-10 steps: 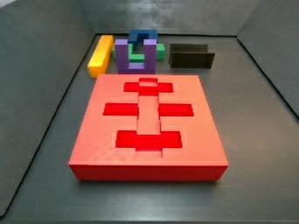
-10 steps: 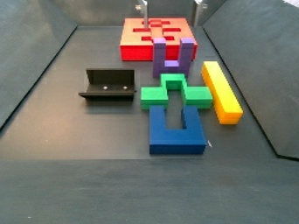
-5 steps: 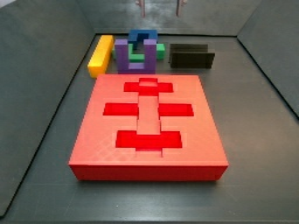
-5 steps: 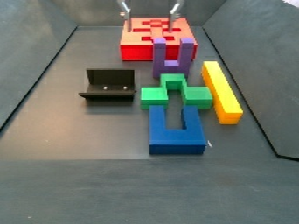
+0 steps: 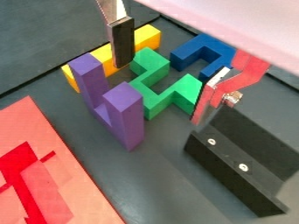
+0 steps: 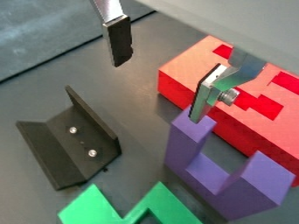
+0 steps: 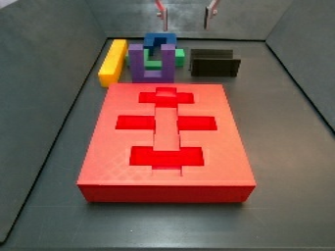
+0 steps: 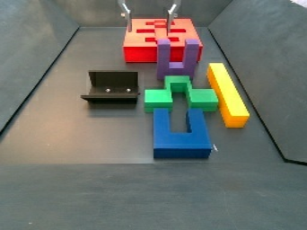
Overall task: Pick up the purple object. Move up. Move to above the board. Insert the purple object.
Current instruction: Pick up the purple object.
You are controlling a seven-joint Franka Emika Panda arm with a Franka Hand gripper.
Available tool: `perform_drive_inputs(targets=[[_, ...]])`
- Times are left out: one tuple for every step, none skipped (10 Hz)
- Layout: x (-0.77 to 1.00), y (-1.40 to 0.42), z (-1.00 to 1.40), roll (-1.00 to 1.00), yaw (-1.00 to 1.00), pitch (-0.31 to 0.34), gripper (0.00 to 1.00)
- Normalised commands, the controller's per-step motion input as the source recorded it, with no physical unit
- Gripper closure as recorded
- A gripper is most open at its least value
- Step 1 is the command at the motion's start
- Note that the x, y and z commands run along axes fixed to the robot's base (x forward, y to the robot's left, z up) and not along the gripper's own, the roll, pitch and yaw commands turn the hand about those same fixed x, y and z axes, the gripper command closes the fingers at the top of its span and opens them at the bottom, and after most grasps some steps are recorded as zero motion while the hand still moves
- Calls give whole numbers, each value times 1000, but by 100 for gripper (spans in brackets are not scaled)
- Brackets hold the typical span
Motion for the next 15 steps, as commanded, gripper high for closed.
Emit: perform_drive_inputs(targets=[[-363, -3, -66, -13, 20, -17, 0], [-214, 0, -66, -23, 80, -14, 0], [-254, -20, -151, 0, 74, 0, 0], [-106, -171, -217, 23, 60, 0, 0], [0, -154, -220, 6, 37, 0, 0], [0, -91, -183, 0, 20, 0, 0], [0, -86, -194, 33, 0, 16, 0], [-74, -43, -246, 54, 0, 50, 0], [-106, -43, -297, 47, 0, 36, 0], [-91, -29, -283, 33, 0, 33, 0], [-89, -20, -240, 31, 0, 26, 0], [-3, -34, -260, 21, 0, 16, 0], [0, -40, -314, 31, 0, 10, 0], [0, -29, -343, 24, 0, 0, 0], [0, -34, -191, 19, 0, 4, 0]])
